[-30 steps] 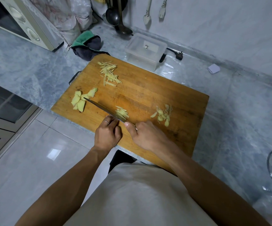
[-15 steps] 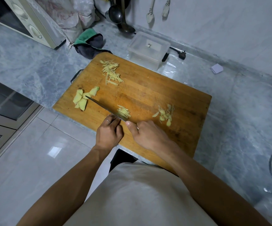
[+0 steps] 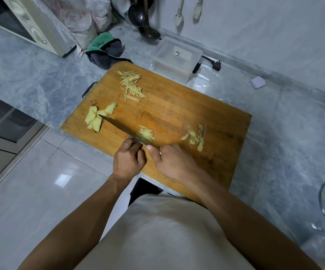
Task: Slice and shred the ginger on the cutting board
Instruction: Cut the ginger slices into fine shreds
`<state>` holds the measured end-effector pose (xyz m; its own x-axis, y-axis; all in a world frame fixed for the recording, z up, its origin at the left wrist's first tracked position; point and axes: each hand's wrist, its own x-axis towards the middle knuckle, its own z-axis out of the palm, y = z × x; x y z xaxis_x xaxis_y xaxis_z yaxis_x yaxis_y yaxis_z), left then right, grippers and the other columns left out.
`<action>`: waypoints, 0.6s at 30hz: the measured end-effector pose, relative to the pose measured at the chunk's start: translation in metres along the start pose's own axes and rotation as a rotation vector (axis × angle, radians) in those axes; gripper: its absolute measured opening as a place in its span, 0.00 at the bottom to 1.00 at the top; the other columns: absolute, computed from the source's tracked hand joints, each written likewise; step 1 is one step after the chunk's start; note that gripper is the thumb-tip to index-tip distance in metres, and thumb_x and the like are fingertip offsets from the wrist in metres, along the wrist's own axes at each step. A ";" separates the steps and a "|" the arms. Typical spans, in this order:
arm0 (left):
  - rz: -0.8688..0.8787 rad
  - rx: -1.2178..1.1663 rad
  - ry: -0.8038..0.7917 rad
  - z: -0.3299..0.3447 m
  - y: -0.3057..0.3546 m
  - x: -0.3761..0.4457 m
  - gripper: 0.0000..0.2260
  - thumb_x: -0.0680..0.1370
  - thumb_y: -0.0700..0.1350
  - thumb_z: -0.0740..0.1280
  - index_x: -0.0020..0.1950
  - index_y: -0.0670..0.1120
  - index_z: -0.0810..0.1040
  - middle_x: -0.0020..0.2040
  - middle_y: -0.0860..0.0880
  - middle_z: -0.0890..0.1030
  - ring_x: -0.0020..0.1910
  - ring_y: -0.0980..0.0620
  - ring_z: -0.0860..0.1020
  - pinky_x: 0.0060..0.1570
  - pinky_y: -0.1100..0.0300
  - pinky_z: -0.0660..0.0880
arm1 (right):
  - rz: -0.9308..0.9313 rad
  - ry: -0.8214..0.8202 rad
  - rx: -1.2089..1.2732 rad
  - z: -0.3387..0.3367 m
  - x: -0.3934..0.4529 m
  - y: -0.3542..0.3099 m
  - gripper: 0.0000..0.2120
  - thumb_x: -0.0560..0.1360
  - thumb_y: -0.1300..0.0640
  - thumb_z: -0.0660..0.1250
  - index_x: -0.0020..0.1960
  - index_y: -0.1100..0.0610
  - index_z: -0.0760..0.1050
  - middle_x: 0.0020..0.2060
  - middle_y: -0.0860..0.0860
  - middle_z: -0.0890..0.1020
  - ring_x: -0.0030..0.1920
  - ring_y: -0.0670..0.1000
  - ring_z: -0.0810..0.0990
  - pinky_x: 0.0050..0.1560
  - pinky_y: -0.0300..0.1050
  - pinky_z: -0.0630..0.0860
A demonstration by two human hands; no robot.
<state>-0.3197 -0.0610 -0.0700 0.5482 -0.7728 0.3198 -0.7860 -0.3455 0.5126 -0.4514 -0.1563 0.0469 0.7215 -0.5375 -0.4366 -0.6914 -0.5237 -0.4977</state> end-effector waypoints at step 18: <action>-0.035 0.020 -0.011 -0.001 0.004 -0.003 0.08 0.73 0.36 0.62 0.42 0.37 0.82 0.42 0.41 0.78 0.45 0.41 0.78 0.39 0.56 0.75 | -0.006 0.016 -0.027 0.002 0.000 0.004 0.30 0.84 0.36 0.48 0.40 0.59 0.72 0.36 0.55 0.73 0.37 0.59 0.74 0.34 0.47 0.65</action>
<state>-0.3241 -0.0601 -0.0681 0.5722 -0.7660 0.2929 -0.7723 -0.3830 0.5068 -0.4540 -0.1565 0.0438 0.7253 -0.5447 -0.4210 -0.6877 -0.5444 -0.4803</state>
